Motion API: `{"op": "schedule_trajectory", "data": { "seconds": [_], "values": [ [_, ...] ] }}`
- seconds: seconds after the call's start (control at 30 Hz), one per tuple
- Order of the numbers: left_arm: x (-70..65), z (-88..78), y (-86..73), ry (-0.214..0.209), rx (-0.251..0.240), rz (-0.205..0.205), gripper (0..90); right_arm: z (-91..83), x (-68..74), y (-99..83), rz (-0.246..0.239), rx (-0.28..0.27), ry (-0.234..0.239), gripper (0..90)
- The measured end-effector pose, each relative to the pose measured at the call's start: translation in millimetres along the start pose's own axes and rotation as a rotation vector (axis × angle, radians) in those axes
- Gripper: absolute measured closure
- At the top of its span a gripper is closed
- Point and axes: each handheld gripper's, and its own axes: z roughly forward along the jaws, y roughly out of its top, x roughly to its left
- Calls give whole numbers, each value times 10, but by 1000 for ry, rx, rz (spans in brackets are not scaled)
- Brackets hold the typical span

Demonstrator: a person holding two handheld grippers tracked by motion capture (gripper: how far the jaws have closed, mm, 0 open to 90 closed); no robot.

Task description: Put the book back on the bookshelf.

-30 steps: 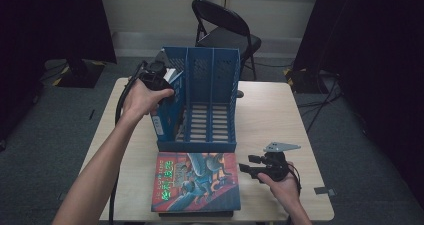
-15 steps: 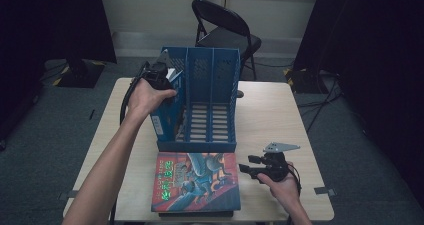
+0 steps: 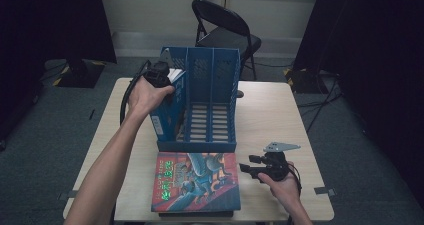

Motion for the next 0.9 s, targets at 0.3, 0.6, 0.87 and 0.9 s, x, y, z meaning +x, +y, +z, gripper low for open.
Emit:
{"op": "schedule_trajectory", "data": {
  "seconds": [0.3, 0.6, 0.87, 0.9],
  "values": [
    [32, -119, 16, -4, -29, -13, 612, -1, -14, -2, 11, -2, -1, 413],
    [52, -214, 171, 15, -105, -39, 612, -5, 3, 7, 8, -9, 4, 412],
    [15, -38, 283, 48, -114, -37, 613, -13, -14, -1, 10, -10, 13, 422],
    [12, -17, 290, 51, -111, -33, 613, -11, -17, -2, 11, -11, 14, 422]
  ]
}}
